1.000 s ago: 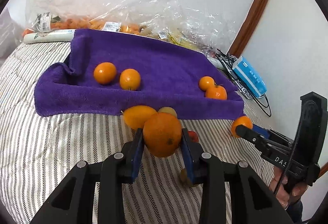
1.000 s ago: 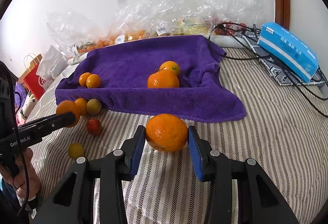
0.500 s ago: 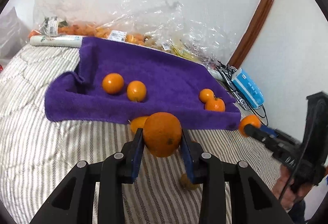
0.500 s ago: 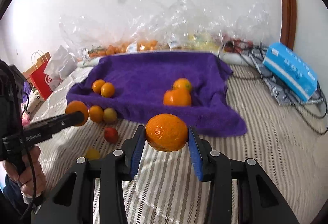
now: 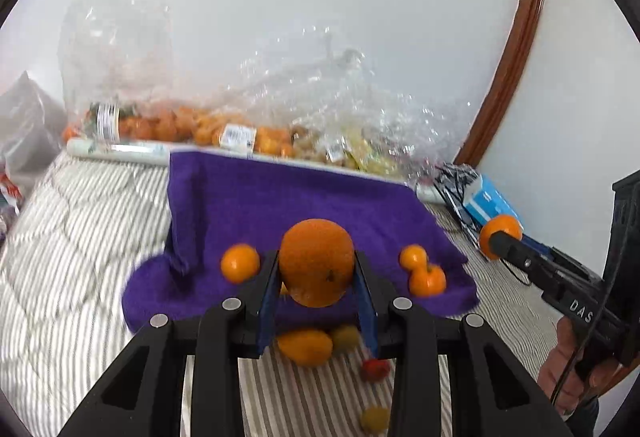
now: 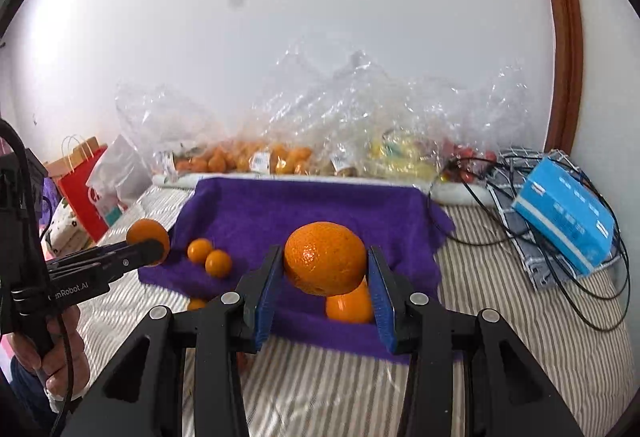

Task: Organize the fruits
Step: 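Carry both held oranges onto the purple towel with both grippers, then open the left gripper on the towel while the right gripper releases its orange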

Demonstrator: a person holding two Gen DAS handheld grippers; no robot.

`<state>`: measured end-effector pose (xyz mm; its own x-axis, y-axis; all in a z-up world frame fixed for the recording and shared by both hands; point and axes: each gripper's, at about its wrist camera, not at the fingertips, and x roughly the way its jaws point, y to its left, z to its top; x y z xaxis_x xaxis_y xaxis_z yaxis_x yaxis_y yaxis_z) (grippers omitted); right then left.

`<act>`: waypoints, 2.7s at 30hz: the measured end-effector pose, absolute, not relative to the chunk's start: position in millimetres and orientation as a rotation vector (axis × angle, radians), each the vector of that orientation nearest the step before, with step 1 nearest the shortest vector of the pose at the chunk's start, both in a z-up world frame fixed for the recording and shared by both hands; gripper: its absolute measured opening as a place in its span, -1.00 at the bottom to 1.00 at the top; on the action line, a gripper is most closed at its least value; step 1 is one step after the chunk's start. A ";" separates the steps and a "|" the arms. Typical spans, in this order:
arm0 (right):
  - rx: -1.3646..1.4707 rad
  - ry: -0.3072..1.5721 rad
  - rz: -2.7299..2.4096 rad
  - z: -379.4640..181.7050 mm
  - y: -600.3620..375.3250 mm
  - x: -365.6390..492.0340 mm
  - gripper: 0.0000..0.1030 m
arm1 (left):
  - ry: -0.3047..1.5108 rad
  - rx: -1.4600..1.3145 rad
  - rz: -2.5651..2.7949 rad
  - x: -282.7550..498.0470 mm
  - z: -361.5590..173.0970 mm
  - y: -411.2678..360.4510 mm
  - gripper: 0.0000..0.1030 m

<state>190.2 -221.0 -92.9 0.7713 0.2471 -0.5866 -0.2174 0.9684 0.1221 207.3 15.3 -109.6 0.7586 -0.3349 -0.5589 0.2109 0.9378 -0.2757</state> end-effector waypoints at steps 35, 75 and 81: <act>0.114 0.756 0.201 -150.1 -215.5 275.4 -0.19 | 0.699 -0.245 -0.235 277.1 -149.0 32.5 -0.36; 0.013 0.834 0.246 -171.3 -184.7 278.8 -0.19 | 0.766 -0.232 -0.259 287.3 -161.8 26.5 -0.36; 0.007 0.836 0.248 -171.9 -185.1 279.7 -0.19 | 0.765 -0.225 -0.258 287.3 -162.0 25.4 -0.36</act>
<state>279.7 -185.1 -171.9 0.6430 0.2206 -0.7334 -0.2148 0.9711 0.1038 287.3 25.4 -162.0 0.6927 -0.3099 -0.6513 0.1475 0.9448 -0.2926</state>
